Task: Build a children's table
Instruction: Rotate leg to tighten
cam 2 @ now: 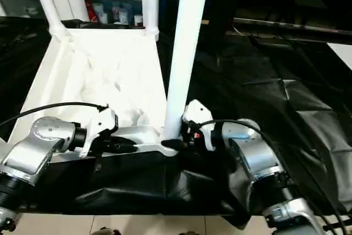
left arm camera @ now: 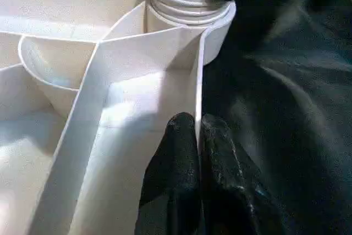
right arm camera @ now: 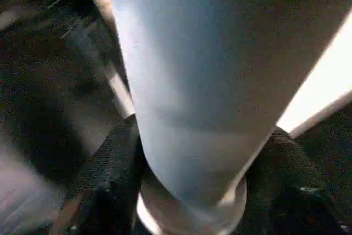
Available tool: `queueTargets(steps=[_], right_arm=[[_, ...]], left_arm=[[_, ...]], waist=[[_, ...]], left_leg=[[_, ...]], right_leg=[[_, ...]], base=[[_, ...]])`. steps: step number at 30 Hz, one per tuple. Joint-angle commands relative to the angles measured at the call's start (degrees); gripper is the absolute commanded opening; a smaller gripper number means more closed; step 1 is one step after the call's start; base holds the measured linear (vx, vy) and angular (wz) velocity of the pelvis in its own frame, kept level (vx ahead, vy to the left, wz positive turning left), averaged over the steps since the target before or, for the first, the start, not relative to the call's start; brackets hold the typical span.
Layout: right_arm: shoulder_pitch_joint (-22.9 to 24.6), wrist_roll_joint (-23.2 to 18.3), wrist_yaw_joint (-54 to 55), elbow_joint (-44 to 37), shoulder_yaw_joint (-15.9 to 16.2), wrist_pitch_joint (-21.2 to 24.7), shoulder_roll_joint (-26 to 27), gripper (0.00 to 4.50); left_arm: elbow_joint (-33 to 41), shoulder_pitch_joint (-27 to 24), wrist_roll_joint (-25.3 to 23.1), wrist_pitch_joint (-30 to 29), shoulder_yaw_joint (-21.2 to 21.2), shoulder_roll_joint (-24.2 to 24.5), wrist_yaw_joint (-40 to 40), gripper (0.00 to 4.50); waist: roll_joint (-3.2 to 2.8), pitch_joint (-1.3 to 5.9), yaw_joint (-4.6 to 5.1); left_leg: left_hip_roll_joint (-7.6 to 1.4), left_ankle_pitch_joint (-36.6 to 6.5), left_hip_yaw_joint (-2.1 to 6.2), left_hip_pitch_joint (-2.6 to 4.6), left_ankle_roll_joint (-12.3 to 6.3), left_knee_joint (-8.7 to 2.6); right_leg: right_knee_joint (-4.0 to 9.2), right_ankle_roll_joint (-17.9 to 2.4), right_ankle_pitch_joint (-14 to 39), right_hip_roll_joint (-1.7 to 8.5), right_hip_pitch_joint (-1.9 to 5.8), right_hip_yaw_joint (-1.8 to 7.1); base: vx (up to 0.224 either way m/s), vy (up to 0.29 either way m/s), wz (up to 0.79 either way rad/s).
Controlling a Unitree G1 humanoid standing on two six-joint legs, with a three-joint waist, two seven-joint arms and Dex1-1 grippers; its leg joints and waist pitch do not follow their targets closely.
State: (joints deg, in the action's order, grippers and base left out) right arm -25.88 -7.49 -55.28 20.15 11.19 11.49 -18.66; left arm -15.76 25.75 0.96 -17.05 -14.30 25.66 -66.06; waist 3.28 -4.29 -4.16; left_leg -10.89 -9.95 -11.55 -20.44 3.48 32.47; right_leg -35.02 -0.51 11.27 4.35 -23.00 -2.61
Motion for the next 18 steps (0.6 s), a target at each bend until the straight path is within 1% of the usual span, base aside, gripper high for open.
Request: queueTargets(steps=[1, 2, 3, 4, 5, 6, 7, 8, 9, 10, 11, 12, 13, 14, 15, 16, 17, 18], right_arm=[[0.09, 2.32, 7.97, 3.86, -0.70, 2.09, 1.79, 2.31], [-0.03, 2.61, 13.53, 5.20, -2.12, 3.12, 4.36, 2.22], [-0.06, 2.82, 17.11, 5.76, -2.92, 3.86, 6.11, 2.18], [-0.06, 2.86, 17.56, 5.80, -3.00, 3.95, 6.32, 2.18], [-0.04, 3.14, 20.29, 6.02, -3.54, 4.45, 7.63, 2.13], [-0.07, 3.46, 23.48, 6.23, -4.12, 5.23, 9.22, 2.13], [-0.08, 3.52, 23.89, 6.24, -4.18, 5.35, 9.46, 2.13], [-0.20, 4.02, 27.12, 6.44, -4.50, 6.03, 11.37, 2.13], [-0.38, 4.53, 29.72, 6.76, -4.64, 6.21, 13.00, 2.13], [-0.38, 4.53, 29.72, 6.76, -4.64, 6.21, 13.00, 2.13], [-0.88, 4.94, 31.53, 7.29, -4.34, 6.12, 14.69, 2.13], [-1.11, 4.86, 31.80, 7.40, -4.29, 5.97, 15.18, 2.13], [-1.34, 4.98, 32.28, 7.50, -4.34, 5.57, 15.56, 2.13], [-1.41, 4.93, 32.36, 7.49, -4.43, 5.40, 15.62, 2.13], [-1.58, 4.56, 32.17, 7.38, -4.71, 5.05, 15.72, 2.44], [-1.87, 3.58, 31.50, 7.01, -5.49, 4.49, 15.57, 2.63], [-1.97, 3.21, 31.30, 6.86, -5.85, 4.26, 15.45, 2.77], [-2.07, 2.52, 30.28, 6.49, -6.24, 4.18, 15.08, 2.79]], left_arm=[[-3.30, -0.06, -0.26, -0.27, -0.82, -3.47, 4.51, 0.00], [-5.25, 1.11, -1.54, -0.40, -0.93, -5.67, 8.29, 0.00], [-6.44, 1.95, -2.39, -0.70, -1.17, -7.31, 10.80, 0.00], [-6.58, 2.06, -2.52, -0.75, -1.20, -7.53, 11.17, 0.00], [-7.42, 2.70, -3.25, -1.00, -1.35, -8.88, 13.41, 0.00], [-8.33, 3.46, -3.86, -1.53, -1.41, -10.65, 15.98, 0.00], [-8.44, 3.57, -3.90, -1.64, -1.44, -10.94, 16.30, 0.00], [-9.30, 4.40, -4.28, -2.38, -1.79, -13.38, 18.85, 0.00], [-10.13, 5.10, -4.72, -2.77, -2.19, -15.51, 20.86, 0.00], [-10.13, 5.10, -4.72, -2.77, -2.19, -15.51, 20.86, 0.00], [-11.14, 5.93, -5.61, -2.22, -3.15, -17.37, 21.96, 0.00], [-11.40, 6.18, -5.84, -1.97, -3.49, -17.62, 21.71, 0.00], [-11.82, 6.47, -6.22, -1.49, -3.63, -17.74, 21.70, 0.00], [-11.89, 6.52, -6.30, -1.32, -3.60, -17.69, 21.65, 0.00], [-11.98, 6.61, -6.40, -0.97, -3.50, -17.47, 21.35, 0.00], [-11.74, 6.52, -6.31, -0.66, -3.24, -16.80, 20.57, 0.00], [-11.55, 6.43, -6.24, -0.64, -3.15, -16.50, 20.26, 0.00], [-11.27, 6.26, -6.26, -0.32, -3.08, -15.96, 19.91, 0.00]], waist=[[0.09, 2.03, 0.16], [0.22, 2.06, 0.28], [0.20, 2.01, 0.48], [0.22, 2.02, 0.58], [0.30, 2.06, 0.67], [0.12, 2.09, 0.63], [0.19, 2.14, 0.58], [0.13, 2.11, 0.66], [0.15, 2.14, 0.52], [0.15, 2.14, 0.53], [0.12, 2.30, 0.42], [0.13, 2.36, 0.47], [0.12, 2.35, 0.37], [0.11, 2.51, 0.34], [0.06, 2.64, 0.23], [0.05, 2.69, 0.21], [0.02, 2.70, 0.14], [0.04, 2.65, 0.08]], left_leg=[[-2.44, -16.38, 1.39, 0.66, -0.50, -4.09], [-2.36, -17.87, 1.60, 0.75, 0.33, -4.16], [-2.35, -18.79, 1.74, 0.94, 0.72, -4.20], [-2.34, -18.96, 1.79, 0.94, 0.87, -4.23], [-2.31, -18.87, 1.92, 0.87, 0.97, -4.27], [-2.26, -19.14, 1.92, 1.00, 0.88, -4.23], [-2.33, -19.28, 1.92, 1.15, 0.78, -4.20], [-2.30, -19.13, 1.91, 0.93, 0.54, -4.27], [-2.34, -19.07, 1.85, 1.05, 0.46, -4.30], [-2.32, -19.15, 1.78, 1.17, 0.50, -4.24], [-2.27, -18.88, 1.88, 1.10, 0.33, -4.26], [-2.24, -18.29, 1.85, 0.78, 0.01, -4.31], [-2.24, -18.00, 1.89, 0.74, -0.11, -4.36], [-2.18, -17.30, 1.84, 0.63, -0.34, -4.33], [-2.17, -16.42, 1.75, 0.55, -0.72, -4.28], [-2.16, -16.06, 1.73, 0.45, -0.93, -4.27], [-2.19, -15.56, 1.66, 0.42, -1.25, -4.26], [-2.11, -15.47, 1.60, 0.31, -1.48, -4.25]], right_leg=[[5.42, -9.54, 21.92, 3.90, 1.46, 2.65], [5.74, -8.19, 25.97, 4.06, 1.48, 2.65], [6.10, -7.14, 28.45, 4.14, 1.21, 2.71], [6.19, -6.65, 29.15, 4.17, 1.18, 2.76], [6.27, -5.81, 30.12, 4.22, 1.20, 2.76], [6.47, -5.30, 31.01, 4.25, 0.97, 2.79], [6.56, -5.15, 31.03, 4.24, 0.91, 2.79], [6.48, -5.16, 30.42, 4.17, 0.87, 2.85], [6.48, -5.07, 29.65, 4.06, 0.79, 2.84], [6.50, -5.15, 29.34, 4.03, 0.58, 2.89], [6.37, -5.24, 28.49, 4.08, 0.84, 2.88], [6.26, -5.25, 27.01, 3.98, 0.97, 2.94], [6.21, -5.23, 26.45, 3.99, 1.00, 2.92], [5.98, -5.44, 24.73, 3.92, 1.11, 2.94], [5.83, -5.84, 22.61, 3.96, 1.26, 2.97], [5.75, -6.07, 21.72, 3.96, 1.37, 2.96], [5.67, -6.40, 20.58, 3.93, 1.39, 2.95], [5.69, -6.50, 20.51, 3.93, 1.48, 2.92]], base=[[0.000, 0.000, 0.00], [0.000, 0.000, 0.00], [0.000, 0.000, 0.00], [0.000, 0.000, 0.00], [0.000, 0.000, 0.00], [0.000, 0.000, 0.00], [0.000, 0.000, 0.00], [0.000, 0.000, 0.00], [0.000, 0.000, 0.00], [0.000, 0.000, 0.00], [0.000, 0.000, 0.00], [0.000, 0.000, 0.00], [0.000, 0.000, 0.00], [0.000, 0.000, 0.00], [0.000, 0.000, 0.00], [0.000, 0.000, 0.00], [0.000, 0.000, 0.00], [0.000, 0.000, 0.00]])
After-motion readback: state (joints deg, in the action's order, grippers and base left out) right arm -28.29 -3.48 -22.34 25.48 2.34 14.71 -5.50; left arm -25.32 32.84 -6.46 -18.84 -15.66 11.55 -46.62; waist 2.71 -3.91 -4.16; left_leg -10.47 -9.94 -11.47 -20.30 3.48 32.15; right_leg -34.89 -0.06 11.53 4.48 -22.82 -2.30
